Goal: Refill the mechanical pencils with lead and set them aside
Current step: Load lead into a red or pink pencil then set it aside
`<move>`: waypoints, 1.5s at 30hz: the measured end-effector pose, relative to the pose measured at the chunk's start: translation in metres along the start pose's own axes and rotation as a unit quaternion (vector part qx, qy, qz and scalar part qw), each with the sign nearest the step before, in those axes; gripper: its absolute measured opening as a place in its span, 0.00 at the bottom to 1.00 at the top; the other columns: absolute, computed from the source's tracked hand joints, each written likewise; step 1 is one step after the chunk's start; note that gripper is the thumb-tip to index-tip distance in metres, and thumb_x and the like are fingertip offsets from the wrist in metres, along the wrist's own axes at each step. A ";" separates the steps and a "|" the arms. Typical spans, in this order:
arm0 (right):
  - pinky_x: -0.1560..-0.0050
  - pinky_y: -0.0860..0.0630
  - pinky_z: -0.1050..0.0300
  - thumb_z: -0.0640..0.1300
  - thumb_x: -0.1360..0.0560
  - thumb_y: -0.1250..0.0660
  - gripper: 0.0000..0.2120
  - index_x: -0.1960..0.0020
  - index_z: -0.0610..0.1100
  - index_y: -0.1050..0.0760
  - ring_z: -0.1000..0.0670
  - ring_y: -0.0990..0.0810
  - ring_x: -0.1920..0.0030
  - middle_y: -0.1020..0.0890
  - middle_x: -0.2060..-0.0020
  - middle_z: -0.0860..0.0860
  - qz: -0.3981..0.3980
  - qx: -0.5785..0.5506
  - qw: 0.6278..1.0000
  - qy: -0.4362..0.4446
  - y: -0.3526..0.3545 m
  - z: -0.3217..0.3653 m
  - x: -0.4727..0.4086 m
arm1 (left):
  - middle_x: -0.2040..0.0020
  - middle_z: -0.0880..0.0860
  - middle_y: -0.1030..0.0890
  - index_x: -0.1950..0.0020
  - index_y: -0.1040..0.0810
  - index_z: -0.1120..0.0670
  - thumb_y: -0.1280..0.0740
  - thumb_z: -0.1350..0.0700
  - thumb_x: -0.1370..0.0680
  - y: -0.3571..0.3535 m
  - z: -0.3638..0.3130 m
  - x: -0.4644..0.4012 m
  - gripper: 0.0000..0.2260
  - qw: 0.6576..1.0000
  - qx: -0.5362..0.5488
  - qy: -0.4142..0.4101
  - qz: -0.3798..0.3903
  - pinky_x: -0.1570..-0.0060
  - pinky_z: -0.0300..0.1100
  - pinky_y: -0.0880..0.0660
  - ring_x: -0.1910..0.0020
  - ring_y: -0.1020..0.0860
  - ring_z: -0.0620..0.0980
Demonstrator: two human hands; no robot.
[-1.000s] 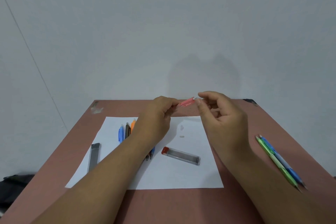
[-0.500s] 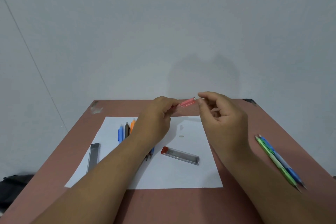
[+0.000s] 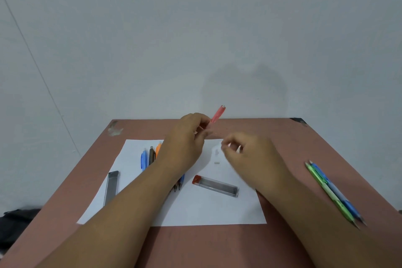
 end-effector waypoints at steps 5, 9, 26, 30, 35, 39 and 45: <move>0.48 0.23 0.55 0.52 0.21 0.33 0.08 0.48 0.54 0.15 0.56 0.22 0.52 0.20 0.53 0.57 0.172 0.094 0.980 0.033 -0.014 0.002 0.001 | 0.55 0.41 0.24 0.50 0.24 0.48 0.29 0.59 0.22 0.000 0.002 -0.001 0.07 1.000 0.000 -0.002 -0.013 0.53 0.38 0.23 0.53 0.23 0.42; 0.48 0.22 0.53 0.48 0.20 0.33 0.07 0.51 0.51 0.16 0.54 0.20 0.53 0.19 0.53 0.56 0.168 0.087 0.981 0.030 -0.014 0.002 0.000 | 0.50 0.48 0.19 0.43 0.19 0.53 0.32 0.63 0.20 -0.002 0.006 -0.001 0.09 1.000 -0.006 -0.020 -0.017 0.49 0.40 0.23 0.50 0.22 0.46; 0.60 0.22 0.58 0.34 0.25 0.27 0.04 0.54 0.42 0.16 0.53 0.19 0.63 0.17 0.63 0.53 -0.231 -0.116 0.955 0.148 0.016 0.014 0.008 | 0.46 0.50 0.19 0.41 0.18 0.54 0.36 0.64 0.18 -0.002 0.001 -0.001 0.11 1.000 -0.017 -0.022 -0.014 0.47 0.38 0.26 0.49 0.22 0.48; 0.55 0.20 0.59 0.33 0.25 0.26 0.03 0.53 0.38 0.15 0.53 0.17 0.58 0.15 0.60 0.50 -0.264 -0.116 0.937 0.197 0.023 0.017 0.011 | 0.47 0.51 0.19 0.40 0.18 0.53 0.38 0.64 0.17 -0.003 0.002 -0.001 0.12 0.999 -0.026 -0.025 0.005 0.47 0.43 0.25 0.49 0.22 0.50; 0.53 0.21 0.61 0.34 0.24 0.26 0.03 0.51 0.38 0.15 0.55 0.17 0.56 0.15 0.58 0.51 -0.258 -0.107 0.937 0.211 0.021 0.019 0.010 | 0.49 0.51 0.19 0.42 0.18 0.53 0.37 0.65 0.18 -0.005 0.007 -0.001 0.12 0.998 -0.036 -0.049 0.006 0.50 0.42 0.25 0.51 0.23 0.49; 0.52 0.22 0.63 0.34 0.24 0.26 0.04 0.51 0.39 0.15 0.57 0.18 0.56 0.15 0.58 0.53 -0.252 -0.103 0.940 0.208 0.019 0.018 0.008 | 0.49 0.51 0.19 0.41 0.18 0.53 0.36 0.66 0.19 -0.006 0.008 -0.002 0.12 0.997 -0.045 -0.057 0.007 0.50 0.42 0.25 0.51 0.23 0.49; 0.55 0.23 0.60 0.35 0.23 0.27 0.03 0.52 0.40 0.15 0.54 0.19 0.57 0.16 0.59 0.53 -0.221 -0.092 0.952 0.190 0.017 0.015 0.005 | 0.50 0.52 0.19 0.43 0.17 0.55 0.35 0.67 0.21 -0.006 0.015 -0.003 0.12 0.994 -0.068 -0.082 -0.031 0.51 0.42 0.25 0.50 0.22 0.51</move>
Point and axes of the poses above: each hand's wrist, its own x-axis away from the middle knuckle, its own y-axis out of the back of the hand, z = x × y, the point moved 2 cm from there along -x, towards the middle knuckle
